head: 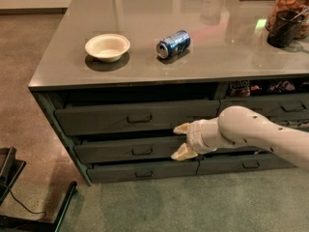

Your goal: Close top drawer

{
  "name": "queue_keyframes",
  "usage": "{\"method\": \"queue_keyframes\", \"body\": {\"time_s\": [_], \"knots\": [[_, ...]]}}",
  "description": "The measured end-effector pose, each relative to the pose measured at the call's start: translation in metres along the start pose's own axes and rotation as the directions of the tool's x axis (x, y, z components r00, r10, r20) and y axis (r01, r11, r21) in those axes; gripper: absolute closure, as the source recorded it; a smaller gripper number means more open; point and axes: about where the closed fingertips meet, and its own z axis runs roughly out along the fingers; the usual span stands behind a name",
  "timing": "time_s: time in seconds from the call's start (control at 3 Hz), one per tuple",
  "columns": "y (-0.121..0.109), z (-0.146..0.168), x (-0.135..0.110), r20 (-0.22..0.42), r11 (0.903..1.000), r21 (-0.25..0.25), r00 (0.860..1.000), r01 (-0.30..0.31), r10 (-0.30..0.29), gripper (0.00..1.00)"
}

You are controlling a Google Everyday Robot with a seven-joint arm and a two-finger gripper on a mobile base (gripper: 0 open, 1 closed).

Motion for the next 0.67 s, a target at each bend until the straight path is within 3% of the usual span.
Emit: {"method": "queue_keyframes", "body": {"time_s": [0.33,0.67], "knots": [[0.0001,0.0001,-0.0001,0.000,1.0000,0.000,1.000,0.000,0.000,0.00],[0.0001,0.0001,-0.0001,0.000,1.0000,0.000,1.000,0.000,0.000,0.00]]}}
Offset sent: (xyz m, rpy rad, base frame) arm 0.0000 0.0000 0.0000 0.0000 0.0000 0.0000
